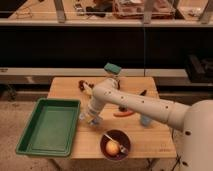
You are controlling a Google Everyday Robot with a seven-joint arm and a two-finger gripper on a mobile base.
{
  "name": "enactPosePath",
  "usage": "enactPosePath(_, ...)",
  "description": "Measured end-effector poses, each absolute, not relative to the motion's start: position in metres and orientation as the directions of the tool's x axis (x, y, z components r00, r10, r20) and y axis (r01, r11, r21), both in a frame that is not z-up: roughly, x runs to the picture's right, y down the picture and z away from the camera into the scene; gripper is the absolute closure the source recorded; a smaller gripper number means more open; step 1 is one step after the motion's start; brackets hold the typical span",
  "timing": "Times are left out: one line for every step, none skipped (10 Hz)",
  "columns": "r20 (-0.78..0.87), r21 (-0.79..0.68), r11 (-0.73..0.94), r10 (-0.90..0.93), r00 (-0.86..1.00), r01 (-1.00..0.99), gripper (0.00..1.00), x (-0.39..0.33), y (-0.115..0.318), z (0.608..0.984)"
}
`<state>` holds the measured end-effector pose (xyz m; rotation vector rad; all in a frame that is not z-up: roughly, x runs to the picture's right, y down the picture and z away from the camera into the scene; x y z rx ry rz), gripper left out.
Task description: Wipe table surface with towel
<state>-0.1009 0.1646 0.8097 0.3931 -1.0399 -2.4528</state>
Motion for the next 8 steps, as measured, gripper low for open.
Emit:
enactPosePath(-0.086, 0.740, -0.613, -0.496, -0.864, 0.278, 1.00, -0.101, 0.177, 0.811)
enactPosePath(-0.083, 0.750, -0.607, -0.482, -0.872, 0.264, 1.00, -0.101, 0.200, 0.814)
enactPosePath(-0.078, 0.753, -0.606, -0.470, -0.879, 0.257, 1.00, -0.099, 0.215, 0.815)
enactPosePath(-0.074, 0.752, -0.608, -0.462, -0.884, 0.255, 1.00, -0.097, 0.222, 0.816)
enactPosePath(-0.065, 0.750, -0.609, -0.458, -0.886, 0.259, 1.00, -0.091, 0.226, 0.816)
enactPosePath(-0.050, 0.743, -0.609, -0.464, -0.885, 0.278, 1.00, -0.080, 0.223, 0.819)
enactPosePath(-0.039, 0.734, -0.612, -0.470, -0.882, 0.294, 1.00, -0.068, 0.215, 0.822)
enactPosePath(-0.029, 0.727, -0.614, -0.473, -0.880, 0.307, 1.00, -0.057, 0.207, 0.827)
